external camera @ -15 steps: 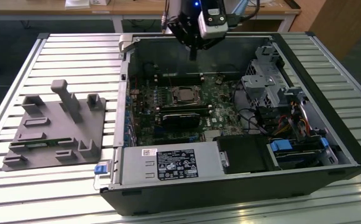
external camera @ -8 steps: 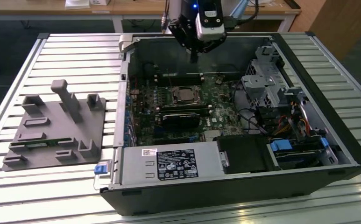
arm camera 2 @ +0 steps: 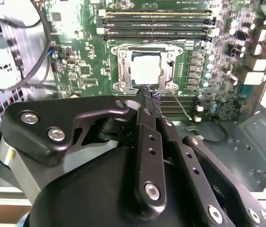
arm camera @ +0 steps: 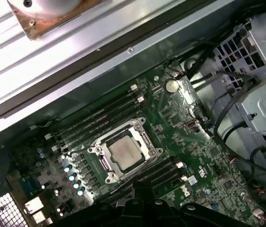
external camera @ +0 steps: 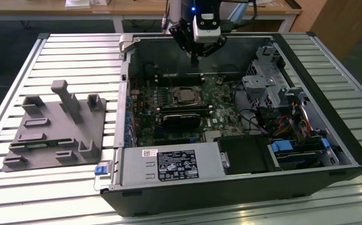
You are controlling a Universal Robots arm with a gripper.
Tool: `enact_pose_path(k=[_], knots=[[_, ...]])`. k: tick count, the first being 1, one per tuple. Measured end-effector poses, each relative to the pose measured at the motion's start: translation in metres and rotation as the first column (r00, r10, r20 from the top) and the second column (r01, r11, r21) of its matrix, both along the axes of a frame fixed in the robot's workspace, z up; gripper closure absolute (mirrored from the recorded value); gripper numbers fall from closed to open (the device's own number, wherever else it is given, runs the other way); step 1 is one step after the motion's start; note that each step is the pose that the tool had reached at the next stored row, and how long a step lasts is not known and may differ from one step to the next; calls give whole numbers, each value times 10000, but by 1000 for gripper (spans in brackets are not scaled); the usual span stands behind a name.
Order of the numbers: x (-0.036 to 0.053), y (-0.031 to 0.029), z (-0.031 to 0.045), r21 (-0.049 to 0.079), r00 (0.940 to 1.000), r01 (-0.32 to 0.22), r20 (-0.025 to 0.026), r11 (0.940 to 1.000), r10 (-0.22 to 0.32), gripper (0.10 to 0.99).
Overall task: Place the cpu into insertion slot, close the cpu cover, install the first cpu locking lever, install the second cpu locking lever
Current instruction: 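Close the cpu cover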
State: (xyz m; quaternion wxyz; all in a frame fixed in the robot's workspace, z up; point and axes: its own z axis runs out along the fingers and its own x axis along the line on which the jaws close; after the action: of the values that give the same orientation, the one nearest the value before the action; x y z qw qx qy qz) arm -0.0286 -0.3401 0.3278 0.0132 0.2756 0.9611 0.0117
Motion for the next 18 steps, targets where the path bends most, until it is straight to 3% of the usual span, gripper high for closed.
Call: enact_pose_path(k=[4,9,18], knots=[[-1,0,-30,-1,9975,710,0,9975,-710,980],[-6,3,-69,-1,9892,1468,0,9892,-1468,980],[-18,9,-155,-8,9665,2566,2,9665,-2566,980]])
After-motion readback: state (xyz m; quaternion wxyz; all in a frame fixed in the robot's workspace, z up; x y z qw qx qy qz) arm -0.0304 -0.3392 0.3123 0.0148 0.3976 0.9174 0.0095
